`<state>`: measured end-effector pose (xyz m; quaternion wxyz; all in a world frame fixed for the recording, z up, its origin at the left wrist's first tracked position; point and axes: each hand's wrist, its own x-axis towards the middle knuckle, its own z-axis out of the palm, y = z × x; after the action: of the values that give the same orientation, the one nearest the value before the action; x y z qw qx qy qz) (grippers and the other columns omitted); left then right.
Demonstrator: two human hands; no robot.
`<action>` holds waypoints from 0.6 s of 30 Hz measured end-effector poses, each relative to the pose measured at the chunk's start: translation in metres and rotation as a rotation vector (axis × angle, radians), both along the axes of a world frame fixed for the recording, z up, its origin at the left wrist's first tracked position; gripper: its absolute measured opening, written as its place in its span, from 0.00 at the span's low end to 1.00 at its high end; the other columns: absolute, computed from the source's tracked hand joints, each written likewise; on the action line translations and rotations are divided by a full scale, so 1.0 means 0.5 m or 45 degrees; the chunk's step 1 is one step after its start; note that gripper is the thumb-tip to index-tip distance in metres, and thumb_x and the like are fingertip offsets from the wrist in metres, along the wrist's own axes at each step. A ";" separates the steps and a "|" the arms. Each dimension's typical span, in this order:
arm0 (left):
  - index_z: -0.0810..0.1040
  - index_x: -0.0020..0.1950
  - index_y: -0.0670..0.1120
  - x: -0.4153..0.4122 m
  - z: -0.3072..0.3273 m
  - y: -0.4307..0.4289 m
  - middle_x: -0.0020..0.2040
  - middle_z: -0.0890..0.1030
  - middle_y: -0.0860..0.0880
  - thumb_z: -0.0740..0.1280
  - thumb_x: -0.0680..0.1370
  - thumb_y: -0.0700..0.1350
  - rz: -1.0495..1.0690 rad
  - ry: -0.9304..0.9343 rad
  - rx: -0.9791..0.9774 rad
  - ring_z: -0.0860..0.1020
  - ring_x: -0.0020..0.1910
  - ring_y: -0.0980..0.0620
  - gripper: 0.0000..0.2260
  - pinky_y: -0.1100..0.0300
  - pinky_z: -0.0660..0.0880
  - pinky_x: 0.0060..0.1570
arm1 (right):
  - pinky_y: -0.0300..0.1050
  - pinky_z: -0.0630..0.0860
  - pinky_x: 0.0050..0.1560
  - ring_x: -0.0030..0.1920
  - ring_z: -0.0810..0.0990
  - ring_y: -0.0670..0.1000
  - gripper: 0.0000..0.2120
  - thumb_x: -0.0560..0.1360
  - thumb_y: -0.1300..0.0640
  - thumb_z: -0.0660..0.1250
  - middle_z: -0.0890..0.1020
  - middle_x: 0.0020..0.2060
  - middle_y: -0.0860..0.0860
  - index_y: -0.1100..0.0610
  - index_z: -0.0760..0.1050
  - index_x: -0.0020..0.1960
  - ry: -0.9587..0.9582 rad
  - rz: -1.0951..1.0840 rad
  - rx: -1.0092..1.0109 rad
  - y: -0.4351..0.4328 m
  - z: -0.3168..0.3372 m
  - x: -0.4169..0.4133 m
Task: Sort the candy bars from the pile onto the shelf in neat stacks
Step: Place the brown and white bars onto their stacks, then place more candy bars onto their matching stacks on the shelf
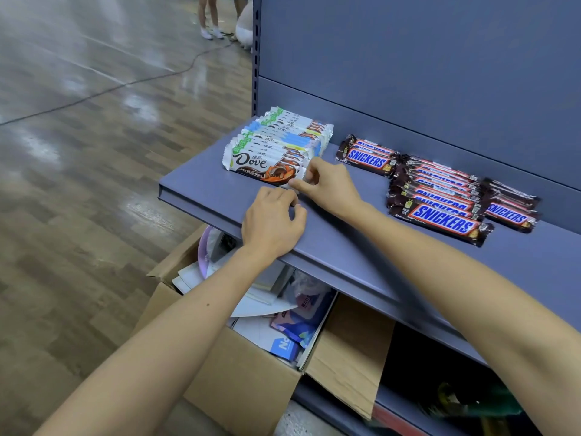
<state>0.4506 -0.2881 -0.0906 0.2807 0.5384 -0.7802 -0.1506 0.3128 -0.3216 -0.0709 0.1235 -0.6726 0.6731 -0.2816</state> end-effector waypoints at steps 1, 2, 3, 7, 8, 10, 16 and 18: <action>0.77 0.49 0.44 0.000 0.001 0.000 0.52 0.80 0.50 0.59 0.77 0.46 0.000 0.001 0.001 0.71 0.57 0.49 0.10 0.54 0.71 0.48 | 0.46 0.69 0.37 0.36 0.73 0.52 0.17 0.71 0.46 0.69 0.74 0.30 0.47 0.54 0.66 0.35 0.056 -0.015 0.015 -0.001 -0.001 -0.001; 0.77 0.49 0.44 0.000 0.001 0.001 0.52 0.80 0.50 0.59 0.77 0.46 -0.002 0.000 0.003 0.71 0.57 0.49 0.10 0.53 0.71 0.48 | 0.44 0.67 0.35 0.36 0.73 0.52 0.18 0.72 0.45 0.68 0.72 0.29 0.46 0.52 0.64 0.32 0.113 -0.033 0.030 -0.002 0.001 0.000; 0.77 0.49 0.44 0.000 0.002 0.002 0.52 0.80 0.50 0.59 0.77 0.46 -0.003 -0.001 0.003 0.71 0.57 0.49 0.10 0.53 0.71 0.48 | 0.43 0.64 0.34 0.36 0.72 0.51 0.20 0.72 0.44 0.68 0.72 0.29 0.46 0.52 0.63 0.30 0.163 -0.051 0.040 -0.004 0.004 0.003; 0.77 0.50 0.44 0.001 0.004 0.003 0.51 0.79 0.50 0.59 0.77 0.46 -0.008 -0.001 0.010 0.71 0.57 0.49 0.10 0.53 0.71 0.46 | 0.42 0.62 0.35 0.38 0.72 0.51 0.17 0.72 0.45 0.68 0.75 0.33 0.49 0.54 0.68 0.32 0.186 -0.077 0.022 -0.013 0.011 0.017; 0.77 0.50 0.44 0.000 0.005 0.003 0.51 0.79 0.50 0.59 0.77 0.46 -0.010 -0.002 0.009 0.70 0.57 0.49 0.10 0.53 0.71 0.46 | 0.42 0.63 0.36 0.38 0.72 0.51 0.16 0.72 0.46 0.68 0.75 0.33 0.50 0.55 0.69 0.33 0.170 -0.081 0.013 -0.015 0.010 0.019; 0.77 0.50 0.44 0.000 0.004 0.002 0.52 0.79 0.50 0.59 0.77 0.47 -0.010 -0.002 0.008 0.70 0.57 0.49 0.10 0.52 0.72 0.46 | 0.42 0.64 0.36 0.38 0.72 0.52 0.15 0.72 0.47 0.68 0.75 0.33 0.50 0.55 0.70 0.33 0.142 -0.088 0.007 -0.018 0.005 0.025; 0.77 0.49 0.44 0.001 0.001 -0.002 0.51 0.79 0.50 0.59 0.77 0.47 -0.015 -0.005 -0.004 0.70 0.57 0.49 0.10 0.53 0.71 0.45 | 0.43 0.67 0.37 0.38 0.73 0.51 0.15 0.72 0.48 0.67 0.76 0.32 0.50 0.56 0.70 0.33 0.114 -0.071 0.013 -0.024 0.002 0.029; 0.77 0.49 0.44 0.001 0.001 -0.003 0.51 0.79 0.50 0.59 0.77 0.47 -0.020 -0.018 -0.005 0.70 0.57 0.49 0.10 0.54 0.70 0.45 | 0.45 0.68 0.37 0.37 0.73 0.51 0.15 0.72 0.49 0.67 0.76 0.32 0.50 0.56 0.70 0.32 0.101 -0.062 0.027 -0.021 0.000 0.025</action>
<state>0.4512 -0.2894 -0.0900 0.2750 0.5329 -0.7865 -0.1474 0.3253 -0.3321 -0.0707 0.0970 -0.6652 0.6967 -0.2506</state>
